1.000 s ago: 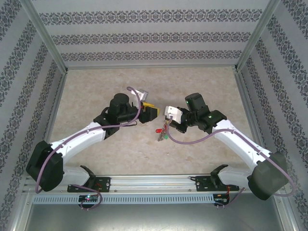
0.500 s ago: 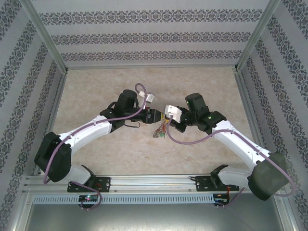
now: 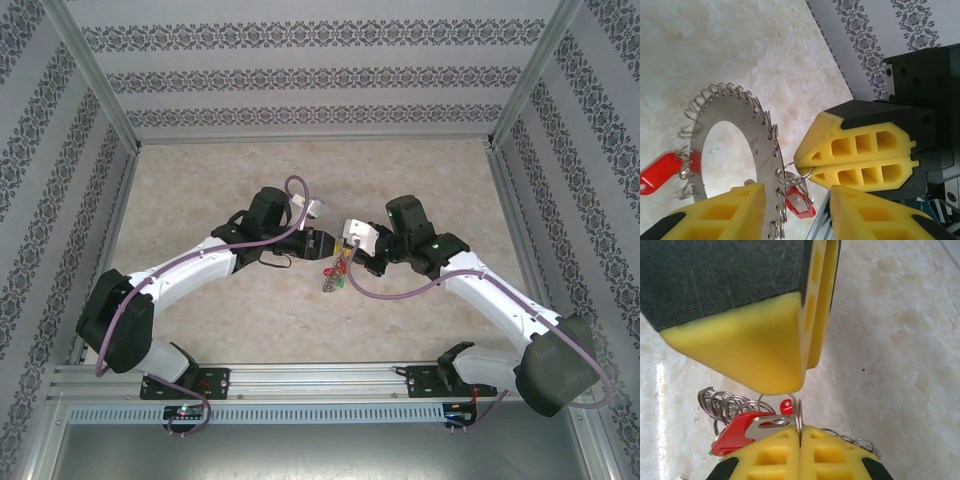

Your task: Put the keys on the keyring

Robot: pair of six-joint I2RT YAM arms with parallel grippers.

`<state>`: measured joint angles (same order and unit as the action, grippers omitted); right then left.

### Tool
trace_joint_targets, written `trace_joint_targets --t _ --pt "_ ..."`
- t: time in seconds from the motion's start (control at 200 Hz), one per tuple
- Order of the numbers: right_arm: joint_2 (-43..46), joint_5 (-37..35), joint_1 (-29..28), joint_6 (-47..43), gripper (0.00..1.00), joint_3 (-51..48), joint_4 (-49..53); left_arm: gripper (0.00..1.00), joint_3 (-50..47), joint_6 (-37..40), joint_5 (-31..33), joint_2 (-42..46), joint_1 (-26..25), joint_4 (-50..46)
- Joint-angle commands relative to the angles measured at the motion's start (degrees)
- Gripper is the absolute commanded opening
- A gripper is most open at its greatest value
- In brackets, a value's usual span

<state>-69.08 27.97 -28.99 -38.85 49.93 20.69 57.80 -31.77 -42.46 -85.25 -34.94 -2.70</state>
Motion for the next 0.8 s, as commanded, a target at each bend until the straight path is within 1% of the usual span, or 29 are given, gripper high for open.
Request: trace_joint_targets --t 0.0,0.11,0.22,0.405,0.545,0.709,0.794 --pt "0.37 2.42 0.53 1.23 0.00 -0.31 -2.53 0.39 2.57 1.38 -1.84 -1.02 -0.79 -2.69" --pt "0.33 2.93 0.52 1.66 0.00 -0.53 -3.18 0.39 3.14 1.71 -2.03 -1.76 -0.91 -3.09" --pt "0.17 3.00 0.52 2.11 0.00 -0.63 -3.50 0.34 3.45 1.62 -2.54 -2.43 -1.11 -2.67" --pt "0.17 3.11 0.59 2.37 0.00 -0.85 -3.84 0.33 3.08 2.50 -1.75 -2.81 -1.19 -3.95" --pt "0.17 3.31 0.60 2.63 0.00 -0.93 -4.08 0.25 3.21 2.77 -0.88 -3.26 -1.18 -4.17" --pt "0.43 3.34 0.69 2.64 0.00 -1.22 -4.21 0.06 2.95 2.31 1.22 -3.57 -1.18 -3.80" --pt "0.74 3.54 1.10 2.85 0.00 -2.11 -4.43 0.00 2.15 1.51 2.30 -3.13 -0.98 -3.23"
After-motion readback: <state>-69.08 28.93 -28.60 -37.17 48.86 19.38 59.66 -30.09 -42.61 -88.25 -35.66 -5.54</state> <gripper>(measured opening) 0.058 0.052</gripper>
